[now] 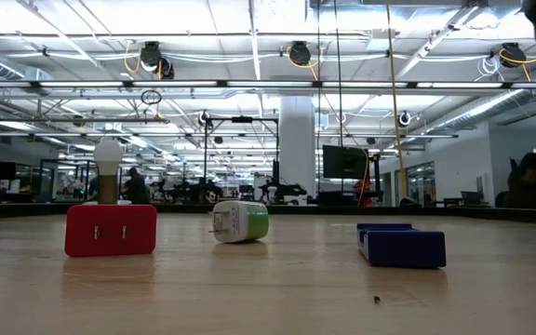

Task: Pick & Place Office items
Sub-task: Put the black mini digital clock into the blue bin

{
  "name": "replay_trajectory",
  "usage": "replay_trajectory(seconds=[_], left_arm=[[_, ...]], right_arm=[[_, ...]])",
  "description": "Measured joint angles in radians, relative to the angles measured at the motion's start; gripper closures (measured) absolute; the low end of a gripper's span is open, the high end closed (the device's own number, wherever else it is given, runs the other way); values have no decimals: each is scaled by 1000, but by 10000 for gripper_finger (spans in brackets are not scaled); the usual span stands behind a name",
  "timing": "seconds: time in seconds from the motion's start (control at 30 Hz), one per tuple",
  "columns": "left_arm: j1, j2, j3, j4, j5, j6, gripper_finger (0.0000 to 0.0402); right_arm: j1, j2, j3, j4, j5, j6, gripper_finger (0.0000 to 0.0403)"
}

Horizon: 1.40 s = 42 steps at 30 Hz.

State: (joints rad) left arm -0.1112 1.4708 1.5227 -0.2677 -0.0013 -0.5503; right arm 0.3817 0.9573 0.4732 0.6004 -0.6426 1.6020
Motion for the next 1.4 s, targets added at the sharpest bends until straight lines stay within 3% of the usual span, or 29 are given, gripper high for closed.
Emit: replay_trajectory(seconds=[0.47,0.83,1.4], left_arm=[[-21,0,0,-52,0,44,64],[-24,0,0,-31,-33,-10,64],[-24,0,0,-23,-134,-10,64]], right_arm=[[153,1,0,-320,182,-82,380],[233,1,0,-599,284,-101,374],[242,20,0,-685,304,-175,380]])
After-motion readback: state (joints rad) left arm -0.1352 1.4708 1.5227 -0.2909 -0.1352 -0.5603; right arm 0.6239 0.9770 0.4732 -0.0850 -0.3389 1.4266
